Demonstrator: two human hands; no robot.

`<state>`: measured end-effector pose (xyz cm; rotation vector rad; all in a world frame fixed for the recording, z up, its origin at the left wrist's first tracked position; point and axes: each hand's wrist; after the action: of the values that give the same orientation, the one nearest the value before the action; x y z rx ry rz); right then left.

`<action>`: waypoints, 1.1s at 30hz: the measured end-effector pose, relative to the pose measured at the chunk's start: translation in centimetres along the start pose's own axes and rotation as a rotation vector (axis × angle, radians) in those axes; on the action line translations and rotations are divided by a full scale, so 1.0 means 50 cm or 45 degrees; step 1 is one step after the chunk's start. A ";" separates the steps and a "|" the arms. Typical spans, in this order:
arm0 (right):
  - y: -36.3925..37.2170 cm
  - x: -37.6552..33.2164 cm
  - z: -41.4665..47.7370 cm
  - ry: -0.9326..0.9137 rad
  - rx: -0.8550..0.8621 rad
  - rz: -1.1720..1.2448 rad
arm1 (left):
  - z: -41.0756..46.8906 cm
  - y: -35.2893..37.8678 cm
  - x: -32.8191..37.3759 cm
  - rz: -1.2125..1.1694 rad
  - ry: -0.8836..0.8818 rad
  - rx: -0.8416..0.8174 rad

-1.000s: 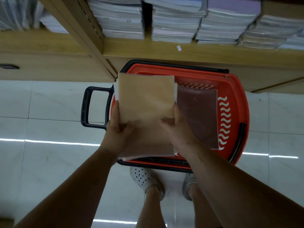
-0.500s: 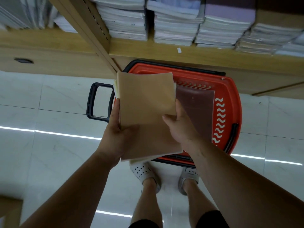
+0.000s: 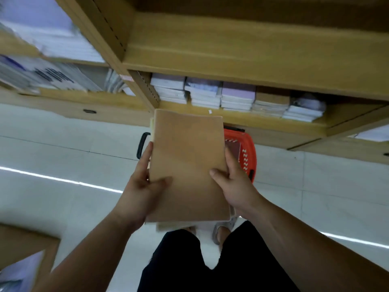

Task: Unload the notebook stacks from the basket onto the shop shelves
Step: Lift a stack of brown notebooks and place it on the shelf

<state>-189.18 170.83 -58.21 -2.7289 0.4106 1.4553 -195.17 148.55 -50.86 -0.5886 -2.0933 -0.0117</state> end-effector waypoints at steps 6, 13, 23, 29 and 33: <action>-0.040 -0.158 -0.095 -0.170 0.000 0.004 | -0.108 0.024 0.133 -0.145 0.068 0.056; -0.043 -0.285 -0.060 -0.269 -0.008 0.061 | -0.067 0.002 0.255 -0.193 0.160 0.027; 0.069 -0.464 0.162 -0.468 0.346 0.037 | 0.252 -0.150 0.386 -0.171 0.260 -0.153; 0.169 -0.461 0.350 -0.222 0.456 0.036 | 0.460 -0.230 0.377 0.048 0.156 -0.188; 0.209 -0.424 0.399 -0.083 0.473 -0.141 | 0.514 -0.247 0.329 0.415 0.191 -0.068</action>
<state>-219.17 168.27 -51.04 -2.3675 0.4656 1.2873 -228.00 150.17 -49.72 -0.9268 -1.8371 0.0726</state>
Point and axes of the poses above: each hand's wrist, its own z-axis towards the middle knuckle, its own y-axis out of the palm, x = y × z, and after that the axes turned 12 degrees about z, right-handed
